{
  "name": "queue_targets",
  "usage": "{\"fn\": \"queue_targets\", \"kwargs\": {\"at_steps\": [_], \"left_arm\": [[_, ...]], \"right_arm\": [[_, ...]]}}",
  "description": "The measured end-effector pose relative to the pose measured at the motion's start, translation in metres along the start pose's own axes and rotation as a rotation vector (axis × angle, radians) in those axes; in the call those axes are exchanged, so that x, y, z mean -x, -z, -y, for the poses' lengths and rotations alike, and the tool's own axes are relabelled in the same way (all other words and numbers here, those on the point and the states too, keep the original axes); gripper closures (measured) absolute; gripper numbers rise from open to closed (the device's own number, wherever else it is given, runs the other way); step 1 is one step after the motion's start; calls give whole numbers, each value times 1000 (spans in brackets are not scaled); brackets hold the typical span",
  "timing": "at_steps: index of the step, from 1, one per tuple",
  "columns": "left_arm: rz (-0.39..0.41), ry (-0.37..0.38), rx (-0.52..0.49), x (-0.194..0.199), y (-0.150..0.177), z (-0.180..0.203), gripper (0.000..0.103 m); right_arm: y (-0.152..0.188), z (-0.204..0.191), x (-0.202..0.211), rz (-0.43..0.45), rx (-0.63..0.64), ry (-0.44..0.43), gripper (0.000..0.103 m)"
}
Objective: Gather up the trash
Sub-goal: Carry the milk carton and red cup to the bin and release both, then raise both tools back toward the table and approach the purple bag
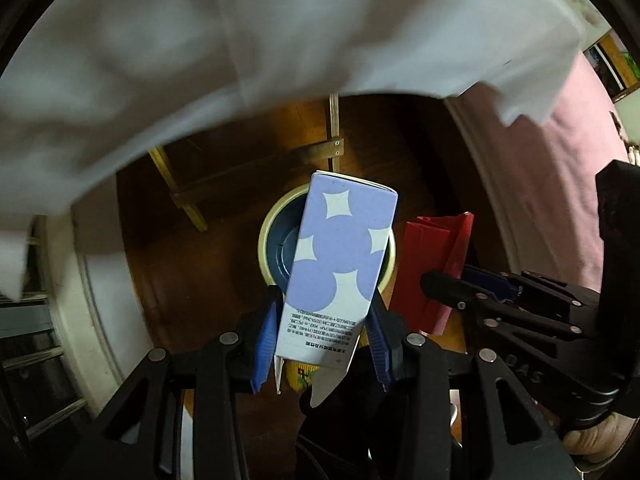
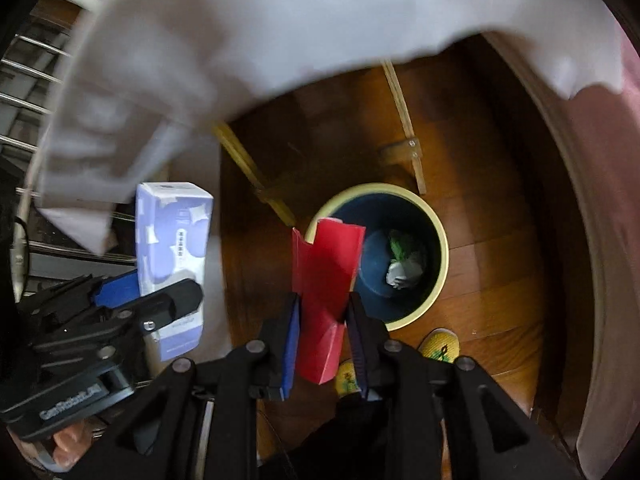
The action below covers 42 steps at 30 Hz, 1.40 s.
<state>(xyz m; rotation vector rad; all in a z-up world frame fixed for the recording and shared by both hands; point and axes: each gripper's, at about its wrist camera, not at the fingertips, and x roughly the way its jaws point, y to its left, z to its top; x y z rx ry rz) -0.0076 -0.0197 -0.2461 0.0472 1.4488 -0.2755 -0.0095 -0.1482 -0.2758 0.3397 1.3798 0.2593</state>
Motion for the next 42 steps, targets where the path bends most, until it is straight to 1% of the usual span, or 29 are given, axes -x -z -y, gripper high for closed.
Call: {"fn": "queue_targets", "kwargs": {"at_steps": [2,4,5,6,7,8,9,10,12,16,21,25,33,36,42], "left_arm": [[5,12,6,-23,-2,-2,64],[4,16,13,-45,-7,-4,61],[-2,11,18,-56,-9,-5,54],[-8,4,28,-67,-10,-6,39],[-12,-4,42,-75,-11,-9,31],[-13,-11,52,-80,-11,-12,17],[-8,-17,65,-86,-12,-13,13],[-6,-23,71,-88,-13,-16,13],[-4,-44,77,-93,-16,-20,12],[19,-53,94,-90,-18,-27,12],[55,-58,121,-69,-22,-28,12],[72,-58,119,-52,-26,-24,12],[90,-60,133,-3,-34,-17,12],[93,-51,145,20,-39,-15,12],[108,-66,153,73,-46,-8,12]], "right_arm": [[-2,13,-26,-10,2,11,77],[-4,21,-44,-11,5,21,75],[-5,25,-52,-12,5,27,74],[-7,29,-60,-10,0,27,71],[-8,33,-66,-10,-4,29,64],[-9,35,-71,-12,-7,37,61],[-11,38,-76,-11,-10,47,54],[-12,40,-79,-7,-13,58,50],[-14,45,-80,-1,-21,68,48],[-18,46,-75,5,-27,78,47],[-25,41,-58,30,-5,80,46],[-30,36,-41,44,2,75,46],[-39,25,-6,55,8,62,46],[-42,19,13,51,12,52,46],[-50,0,58,54,55,21,46]]}}
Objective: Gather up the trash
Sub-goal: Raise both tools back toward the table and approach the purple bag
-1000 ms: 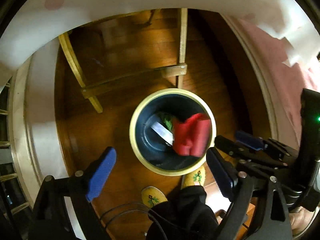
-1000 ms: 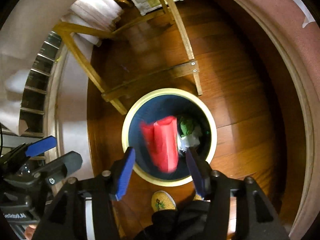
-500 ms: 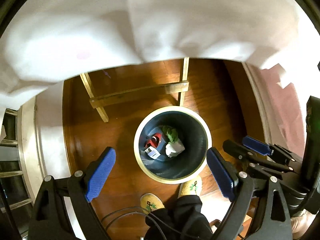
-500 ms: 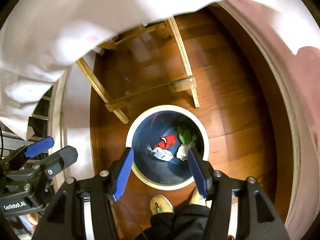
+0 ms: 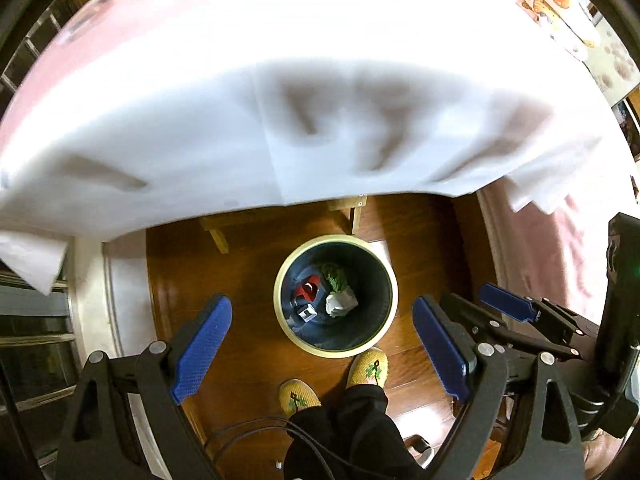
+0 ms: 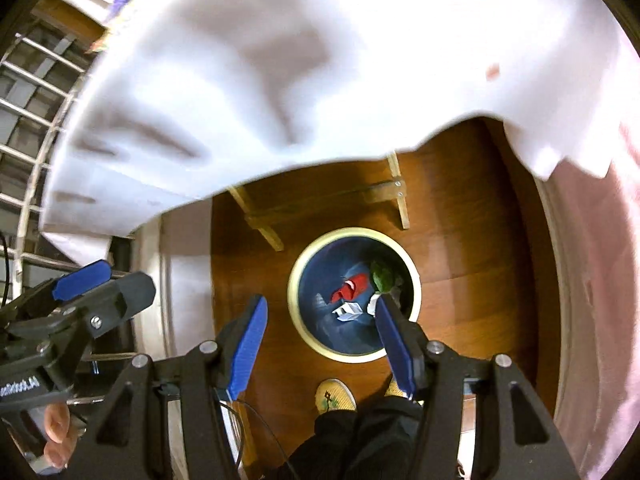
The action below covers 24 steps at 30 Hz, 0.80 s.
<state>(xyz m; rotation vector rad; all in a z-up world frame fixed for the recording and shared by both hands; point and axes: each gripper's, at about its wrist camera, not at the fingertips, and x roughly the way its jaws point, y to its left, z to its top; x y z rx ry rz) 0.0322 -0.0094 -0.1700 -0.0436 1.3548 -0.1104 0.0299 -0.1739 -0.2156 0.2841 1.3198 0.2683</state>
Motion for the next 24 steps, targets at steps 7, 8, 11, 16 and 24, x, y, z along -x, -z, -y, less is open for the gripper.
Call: {"fn": "queue_targets", "kwargs": {"at_steps": [7,8,11,16,24], "left_arm": [[23,-13,4,64,-14,4,12],[34,-24,-1,74,-16,5,12],[70,-45,-11,105,-21,6,12],[143,-44,-15,158,-33,8,12],[255,-143,5,213,-52,3,12]], "right_arm": [[-21,-29,62,38,77,-49,46],[-24,-33,71,44,91,-55,46],[-35,-45,94,66,127,-71,46],[-56,-64,135,122,190,-110,46],[-92,-83,178,220,311,-130,46]]}}
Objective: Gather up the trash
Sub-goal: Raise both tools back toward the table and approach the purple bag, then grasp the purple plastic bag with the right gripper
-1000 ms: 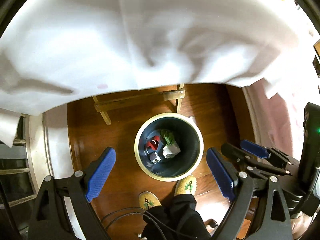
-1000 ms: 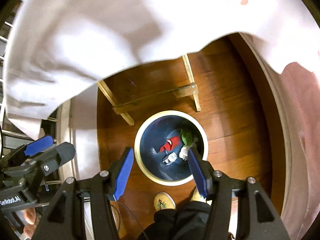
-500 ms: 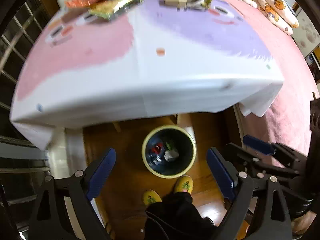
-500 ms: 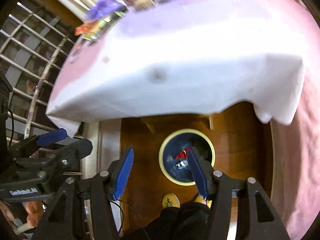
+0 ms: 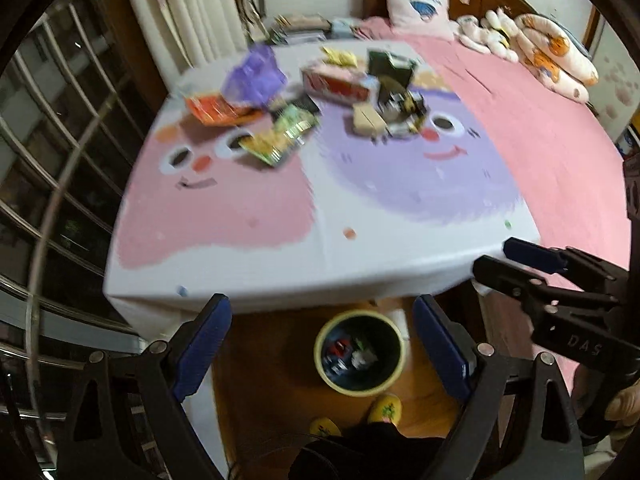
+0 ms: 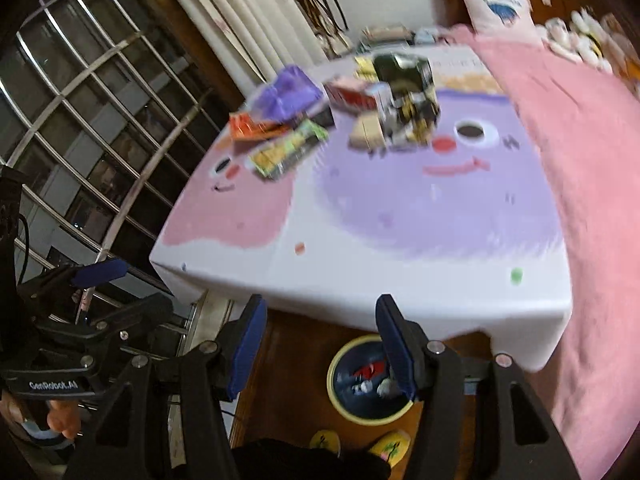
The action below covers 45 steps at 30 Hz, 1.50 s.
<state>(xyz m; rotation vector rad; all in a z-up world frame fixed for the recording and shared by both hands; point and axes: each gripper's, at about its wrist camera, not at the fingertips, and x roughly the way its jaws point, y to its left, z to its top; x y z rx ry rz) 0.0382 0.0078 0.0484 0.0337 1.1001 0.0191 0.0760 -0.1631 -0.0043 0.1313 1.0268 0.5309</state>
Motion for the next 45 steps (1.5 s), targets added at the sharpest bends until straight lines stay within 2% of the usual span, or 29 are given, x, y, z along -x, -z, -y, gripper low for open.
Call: {"fn": "queue_targets", "kwargs": {"at_steps": [7,12,18,22,26,31,34,38,42,44,45], "left_arm": [[89,-57,44,16,-30,-34,12],[121,-79,43,8,-56,-65,12],[149,-61,28,-18,-106,-123,12],[147,-27,23,-49,-153,-175,12],[118,29,19,-81,-196,-222,12],[78,75,-62,-125,-237,-257,12],[53,103,-106,-149,-253,-265,12],[10,144,-135,-181,-268,-270,12],[-25,180,-166,-206,-280,-267,12],[-43,199,-180,-218,-286,-264,12],[-51,212,-187,-222,-289,-263,12]], "right_arm": [[-40,-10,3,39,50,-9,46],[-74,-26,-10,56,64,-5,46],[-126,-56,-51,58,51,24,46],[-163,-79,-89,50,10,63,46],[-206,-101,-139,17,-68,89,46],[-255,-107,-206,-32,-129,155,46],[-274,-107,-245,-64,-155,185,46],[-294,-103,-293,-111,-163,278,46],[-298,-94,-316,-143,-170,319,46],[-295,-88,-320,-152,-185,300,51],[-293,-84,-319,-149,-195,291,68]]}}
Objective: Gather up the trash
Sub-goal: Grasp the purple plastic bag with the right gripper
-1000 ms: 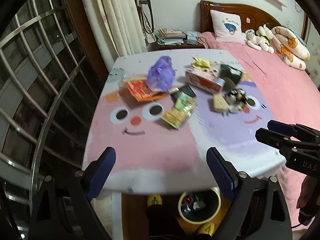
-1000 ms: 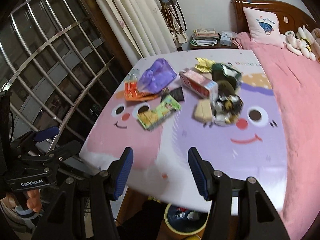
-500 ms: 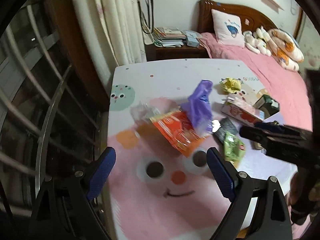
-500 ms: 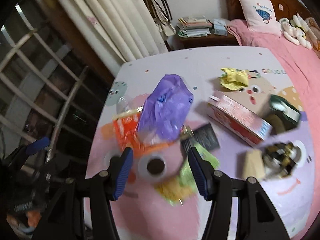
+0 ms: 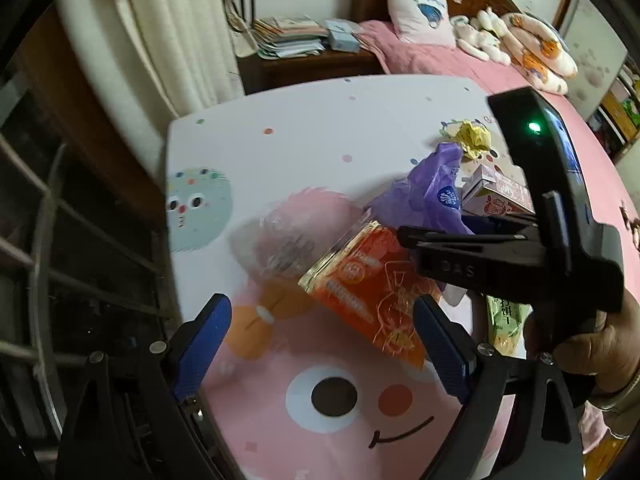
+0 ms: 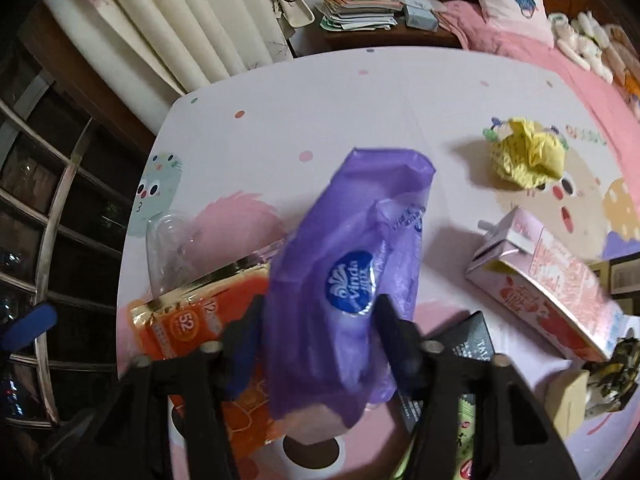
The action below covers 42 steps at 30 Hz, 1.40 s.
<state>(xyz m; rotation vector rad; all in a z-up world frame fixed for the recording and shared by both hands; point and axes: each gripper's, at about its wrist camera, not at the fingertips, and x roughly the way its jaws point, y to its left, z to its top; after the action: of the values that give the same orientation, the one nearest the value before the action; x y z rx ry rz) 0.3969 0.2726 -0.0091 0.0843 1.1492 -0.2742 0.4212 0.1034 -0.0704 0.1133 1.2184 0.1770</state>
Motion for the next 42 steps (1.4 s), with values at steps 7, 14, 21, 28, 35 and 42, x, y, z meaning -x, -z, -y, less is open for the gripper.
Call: {"fn": "queue_targets", "kwargs": {"at_steps": [7,14,21,28,35,42], "left_arm": [[-90,66,-45,-46,-21,1,12],[-202,123,-73,-90,-25,4,12],[-246,164,-122,-103,-17,26,12],[-223,122,-264,-105,-20,66,12],[-259,90,-333,-122,-21,91,12],[-277,88,-382,-134,-20,111,12]], "right_arm": [[19,34,12,16,-81,-67,79],[32,47,23,51,-130,-103,80],[41,47,25,55,-147,-131,80],[39,50,46,113,-159,-149,82],[39,57,73,178,-172,-129,82],[57,74,66,157,-174,-55,84]]}}
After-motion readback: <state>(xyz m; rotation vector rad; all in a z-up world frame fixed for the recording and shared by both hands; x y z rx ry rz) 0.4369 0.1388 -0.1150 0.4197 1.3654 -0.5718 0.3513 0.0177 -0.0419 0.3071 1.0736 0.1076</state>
